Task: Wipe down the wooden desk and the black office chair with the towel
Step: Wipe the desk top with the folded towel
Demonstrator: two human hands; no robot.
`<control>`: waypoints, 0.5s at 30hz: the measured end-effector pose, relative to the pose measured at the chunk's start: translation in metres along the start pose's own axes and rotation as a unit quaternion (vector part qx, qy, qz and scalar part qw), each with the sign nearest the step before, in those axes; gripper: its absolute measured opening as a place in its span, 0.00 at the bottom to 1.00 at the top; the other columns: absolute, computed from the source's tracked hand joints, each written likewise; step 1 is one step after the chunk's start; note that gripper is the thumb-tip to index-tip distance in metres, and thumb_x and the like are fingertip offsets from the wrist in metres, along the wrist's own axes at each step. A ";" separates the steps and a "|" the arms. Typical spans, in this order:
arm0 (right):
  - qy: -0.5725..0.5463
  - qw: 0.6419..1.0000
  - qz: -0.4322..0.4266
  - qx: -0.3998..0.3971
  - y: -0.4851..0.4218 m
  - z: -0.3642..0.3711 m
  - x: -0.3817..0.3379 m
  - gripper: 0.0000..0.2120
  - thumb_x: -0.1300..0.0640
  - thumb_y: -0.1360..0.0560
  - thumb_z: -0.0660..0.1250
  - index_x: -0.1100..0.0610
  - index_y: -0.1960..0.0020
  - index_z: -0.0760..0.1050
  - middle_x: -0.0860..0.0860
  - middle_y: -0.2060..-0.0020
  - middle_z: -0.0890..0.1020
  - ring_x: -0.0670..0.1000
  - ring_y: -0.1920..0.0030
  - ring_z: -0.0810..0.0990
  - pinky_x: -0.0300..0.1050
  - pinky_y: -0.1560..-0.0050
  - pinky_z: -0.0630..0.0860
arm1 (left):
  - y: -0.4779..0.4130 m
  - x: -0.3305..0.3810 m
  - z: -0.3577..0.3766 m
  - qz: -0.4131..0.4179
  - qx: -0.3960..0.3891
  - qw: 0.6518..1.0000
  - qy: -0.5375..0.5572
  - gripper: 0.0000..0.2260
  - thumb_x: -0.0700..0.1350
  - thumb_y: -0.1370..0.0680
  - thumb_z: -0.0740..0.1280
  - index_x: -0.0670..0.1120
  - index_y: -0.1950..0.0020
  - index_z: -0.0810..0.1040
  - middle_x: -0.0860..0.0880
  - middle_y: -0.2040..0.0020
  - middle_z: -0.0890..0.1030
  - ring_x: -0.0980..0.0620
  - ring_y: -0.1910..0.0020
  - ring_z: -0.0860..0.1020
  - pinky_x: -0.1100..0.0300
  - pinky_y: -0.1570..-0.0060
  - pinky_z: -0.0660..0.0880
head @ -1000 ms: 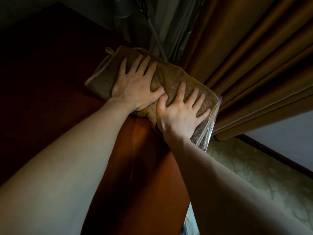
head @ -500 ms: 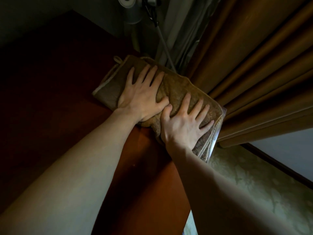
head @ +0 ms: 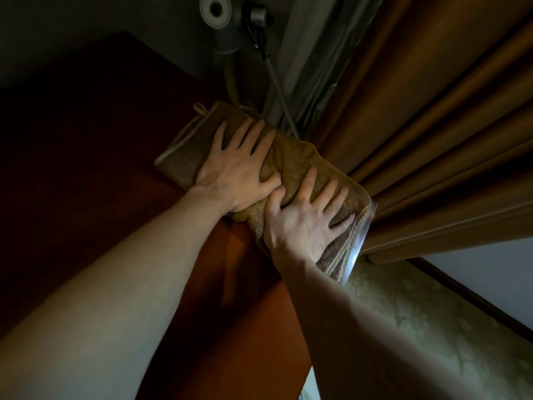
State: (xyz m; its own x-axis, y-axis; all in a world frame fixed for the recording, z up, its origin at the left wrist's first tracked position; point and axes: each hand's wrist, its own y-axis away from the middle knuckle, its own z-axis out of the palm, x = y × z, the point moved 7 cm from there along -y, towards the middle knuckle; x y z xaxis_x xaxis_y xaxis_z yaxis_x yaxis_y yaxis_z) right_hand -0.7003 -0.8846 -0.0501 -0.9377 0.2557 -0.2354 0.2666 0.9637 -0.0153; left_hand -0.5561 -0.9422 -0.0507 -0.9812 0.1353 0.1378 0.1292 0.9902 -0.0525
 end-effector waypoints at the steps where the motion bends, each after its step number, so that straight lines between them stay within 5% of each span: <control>1: -0.002 1.000 0.000 0.001 -0.004 0.000 0.000 0.36 0.35 0.22 0.47 0.46 0.17 0.49 0.57 0.18 0.52 0.60 0.18 0.44 0.71 0.24 0.40 | -0.004 0.000 0.000 0.001 -0.003 1.000 0.002 0.41 0.70 0.26 0.43 0.51 0.16 0.51 0.47 0.16 0.51 0.47 0.17 0.47 0.38 0.21 0.43; 15: -0.007 0.999 -0.039 0.004 -0.063 0.005 -0.011 0.35 0.35 0.22 0.50 0.47 0.18 0.55 0.55 0.20 0.59 0.59 0.20 0.52 0.72 0.25 0.43 | -0.049 -0.007 -0.002 -0.020 -0.041 0.999 0.005 0.43 0.71 0.28 0.42 0.54 0.16 0.52 0.49 0.16 0.51 0.49 0.17 0.46 0.38 0.21 0.41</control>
State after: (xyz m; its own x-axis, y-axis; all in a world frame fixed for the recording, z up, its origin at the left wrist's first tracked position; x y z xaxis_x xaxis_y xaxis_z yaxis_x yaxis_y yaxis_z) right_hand -0.7057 -0.9490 -0.0513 -0.9522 0.1792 -0.2472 0.1950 0.9800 -0.0408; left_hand -0.5557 -0.9913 -0.0473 -0.9842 0.0951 0.1490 0.1012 0.9943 0.0339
